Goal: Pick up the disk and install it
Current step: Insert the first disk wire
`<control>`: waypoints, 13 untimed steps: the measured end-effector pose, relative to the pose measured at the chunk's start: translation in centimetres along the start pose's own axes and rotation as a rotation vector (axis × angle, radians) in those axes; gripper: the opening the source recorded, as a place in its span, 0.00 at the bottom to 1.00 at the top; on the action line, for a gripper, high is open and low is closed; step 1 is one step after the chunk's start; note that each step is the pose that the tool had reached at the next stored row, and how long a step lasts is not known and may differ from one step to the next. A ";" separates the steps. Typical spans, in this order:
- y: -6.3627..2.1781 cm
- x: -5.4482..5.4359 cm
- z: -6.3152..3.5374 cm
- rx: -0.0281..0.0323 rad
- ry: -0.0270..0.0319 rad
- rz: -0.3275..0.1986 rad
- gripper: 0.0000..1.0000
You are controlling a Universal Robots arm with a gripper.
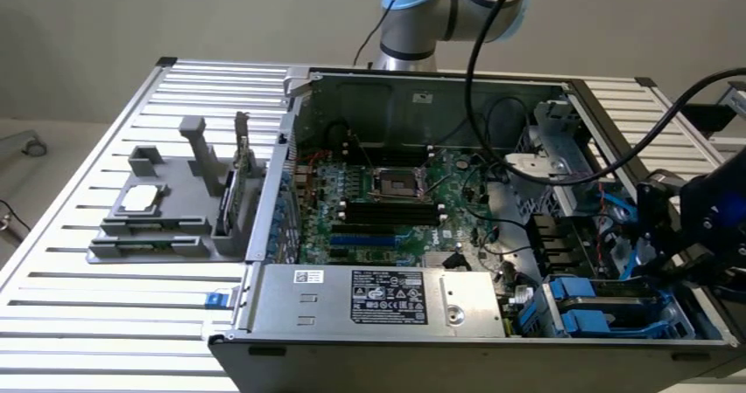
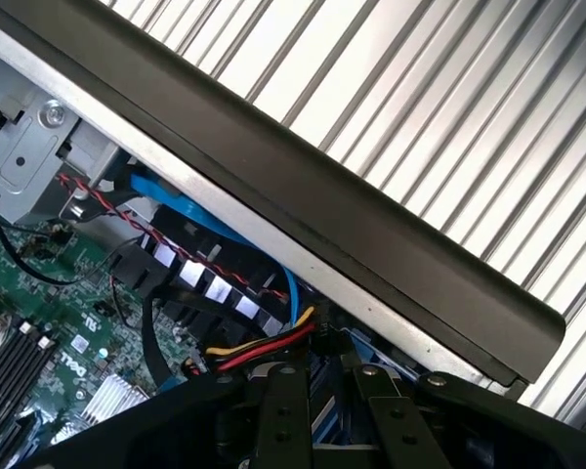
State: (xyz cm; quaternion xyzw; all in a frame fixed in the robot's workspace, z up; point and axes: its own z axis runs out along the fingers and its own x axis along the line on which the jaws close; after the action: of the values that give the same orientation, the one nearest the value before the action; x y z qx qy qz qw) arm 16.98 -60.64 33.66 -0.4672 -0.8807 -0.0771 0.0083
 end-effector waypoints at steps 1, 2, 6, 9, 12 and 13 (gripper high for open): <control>0.00 0.0 0.01 0.0033 0.0023 0.001 0.24; 0.00 0.0 0.01 0.0062 0.0044 0.001 0.24; 0.00 0.0 0.00 0.0136 0.0094 0.003 0.24; 0.01 0.0 -0.05 0.0194 0.0132 0.004 0.24; 0.03 0.0 -0.32 0.0224 0.0158 0.004 0.16; 0.06 0.0 -0.46 0.0231 0.0164 0.004 0.16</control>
State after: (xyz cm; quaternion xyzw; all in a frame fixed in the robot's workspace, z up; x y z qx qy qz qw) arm 16.98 -60.64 34.13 -0.4684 -0.8805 -0.0707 0.0210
